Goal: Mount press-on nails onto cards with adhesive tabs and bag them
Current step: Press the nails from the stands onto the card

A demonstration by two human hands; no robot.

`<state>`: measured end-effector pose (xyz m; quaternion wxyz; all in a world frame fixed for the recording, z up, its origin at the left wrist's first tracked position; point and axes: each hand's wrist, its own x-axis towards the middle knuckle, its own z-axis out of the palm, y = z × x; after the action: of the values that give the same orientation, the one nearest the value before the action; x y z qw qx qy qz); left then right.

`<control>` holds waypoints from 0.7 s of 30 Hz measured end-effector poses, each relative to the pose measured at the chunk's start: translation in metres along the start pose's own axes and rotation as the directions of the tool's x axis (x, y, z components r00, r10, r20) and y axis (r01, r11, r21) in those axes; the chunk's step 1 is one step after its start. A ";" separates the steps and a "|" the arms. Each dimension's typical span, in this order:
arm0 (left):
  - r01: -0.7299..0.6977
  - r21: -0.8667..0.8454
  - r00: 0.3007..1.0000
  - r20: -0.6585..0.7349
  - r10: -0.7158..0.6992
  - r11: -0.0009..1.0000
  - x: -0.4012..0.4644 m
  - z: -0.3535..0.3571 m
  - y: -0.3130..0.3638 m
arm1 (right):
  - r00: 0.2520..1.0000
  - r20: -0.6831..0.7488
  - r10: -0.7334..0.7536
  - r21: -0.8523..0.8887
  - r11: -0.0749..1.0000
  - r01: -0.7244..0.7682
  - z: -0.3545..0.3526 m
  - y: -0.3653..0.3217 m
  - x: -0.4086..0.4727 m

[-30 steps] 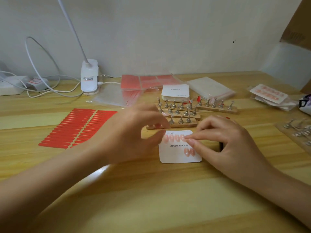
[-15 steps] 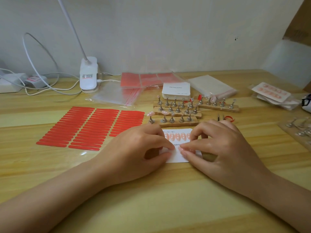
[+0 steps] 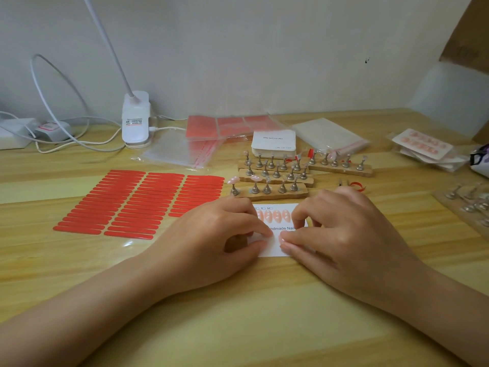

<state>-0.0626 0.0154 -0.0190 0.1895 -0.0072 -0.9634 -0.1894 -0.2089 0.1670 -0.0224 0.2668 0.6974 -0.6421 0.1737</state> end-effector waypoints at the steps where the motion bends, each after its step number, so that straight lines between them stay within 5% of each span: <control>1: 0.005 0.001 1.000 0.000 -0.005 1.000 0.000 0.000 0.000 | 1.000 0.007 -0.006 -0.001 1.000 0.006 0.000 0.000 0.000; 12: 0.012 -0.002 1.000 0.013 -0.012 1.000 0.000 0.000 0.001 | 0.994 0.092 -0.056 -0.025 0.998 0.059 -0.005 -0.001 0.006; 18: 0.016 -0.013 1.000 0.002 -0.016 1.000 -0.001 0.001 0.001 | 0.967 0.155 0.201 0.212 0.950 -0.231 0.000 0.001 -0.002; 21: 0.016 -0.024 1.000 0.000 -0.016 1.000 0.000 0.002 0.000 | 0.966 0.117 0.228 0.265 0.931 -0.252 0.000 0.001 -0.004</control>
<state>-0.0634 0.0158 -0.0203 0.1881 -0.0020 -0.9610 -0.2026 -0.2100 0.1704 -0.0244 0.1155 0.6508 -0.7025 0.2638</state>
